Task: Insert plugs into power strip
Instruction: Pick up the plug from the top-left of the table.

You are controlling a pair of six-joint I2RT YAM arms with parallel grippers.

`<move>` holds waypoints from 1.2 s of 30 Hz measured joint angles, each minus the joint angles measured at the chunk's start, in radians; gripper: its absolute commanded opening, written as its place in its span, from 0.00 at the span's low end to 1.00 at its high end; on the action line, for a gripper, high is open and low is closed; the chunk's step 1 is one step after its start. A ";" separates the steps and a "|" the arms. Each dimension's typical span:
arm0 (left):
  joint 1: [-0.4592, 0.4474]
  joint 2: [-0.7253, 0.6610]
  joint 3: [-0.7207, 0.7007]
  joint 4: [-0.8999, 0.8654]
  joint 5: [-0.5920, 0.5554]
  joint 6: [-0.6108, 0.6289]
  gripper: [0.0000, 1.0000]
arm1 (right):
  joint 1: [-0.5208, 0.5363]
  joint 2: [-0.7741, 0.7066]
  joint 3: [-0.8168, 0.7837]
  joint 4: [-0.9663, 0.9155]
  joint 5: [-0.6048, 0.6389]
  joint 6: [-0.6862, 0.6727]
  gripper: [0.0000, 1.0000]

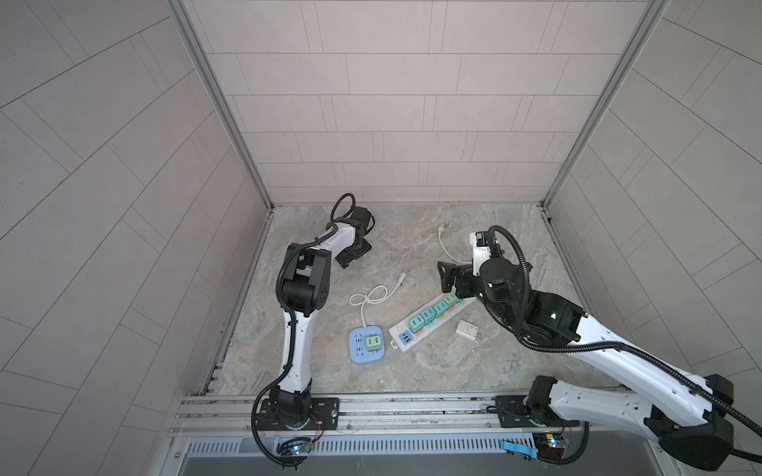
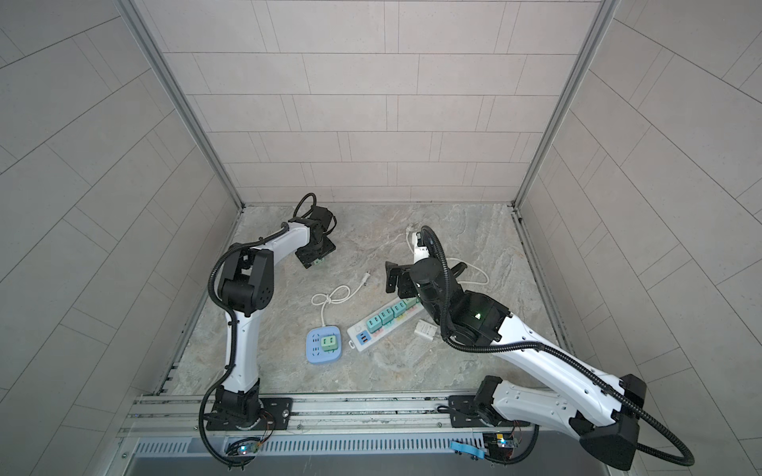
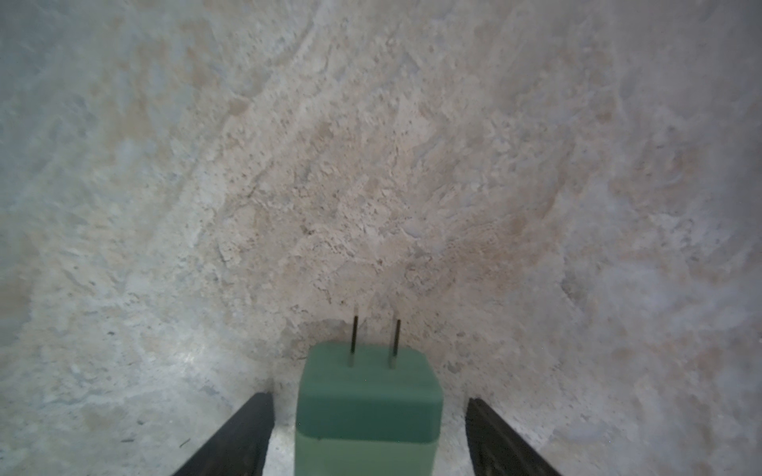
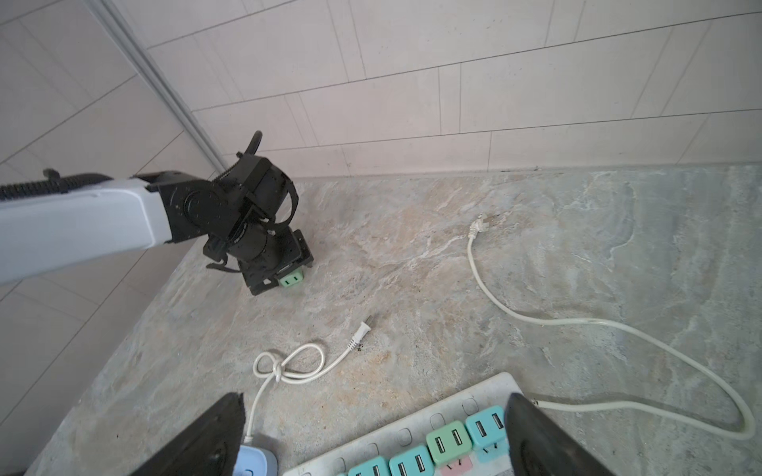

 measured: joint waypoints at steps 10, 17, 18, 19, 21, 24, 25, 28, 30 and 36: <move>0.003 0.013 0.017 -0.020 -0.031 -0.019 0.61 | -0.002 -0.030 -0.048 0.018 0.035 -0.037 1.00; 0.014 0.031 0.044 -0.025 -0.036 -0.014 0.38 | -0.002 -0.085 -0.149 0.117 -0.096 -0.091 1.00; 0.015 0.031 0.044 -0.022 -0.031 -0.011 0.36 | -0.002 -0.087 -0.154 0.125 -0.102 -0.091 1.00; 0.018 0.030 0.043 -0.016 -0.024 -0.010 0.34 | -0.002 -0.089 -0.161 0.136 -0.110 -0.091 1.00; 0.020 0.013 0.013 0.021 -0.009 -0.008 0.29 | -0.002 -0.092 -0.177 0.166 -0.121 -0.091 1.00; 0.023 -0.062 -0.108 0.111 0.035 -0.009 0.24 | 0.002 -0.117 -0.242 0.262 -0.129 -0.092 1.00; 0.025 -0.106 -0.170 0.142 0.054 -0.012 0.23 | 0.003 -0.135 -0.283 0.317 -0.136 -0.092 1.00; 0.023 -0.273 -0.347 0.208 0.106 -0.031 0.19 | 0.006 -0.165 -0.368 0.408 -0.158 -0.086 1.00; 0.014 -0.421 -0.466 0.275 0.136 -0.054 0.19 | 0.011 -0.158 -0.388 0.465 -0.175 -0.081 1.00; -0.126 -0.942 -0.807 0.537 0.156 -0.167 0.19 | 0.137 -0.077 -0.416 0.692 -0.168 -0.101 0.97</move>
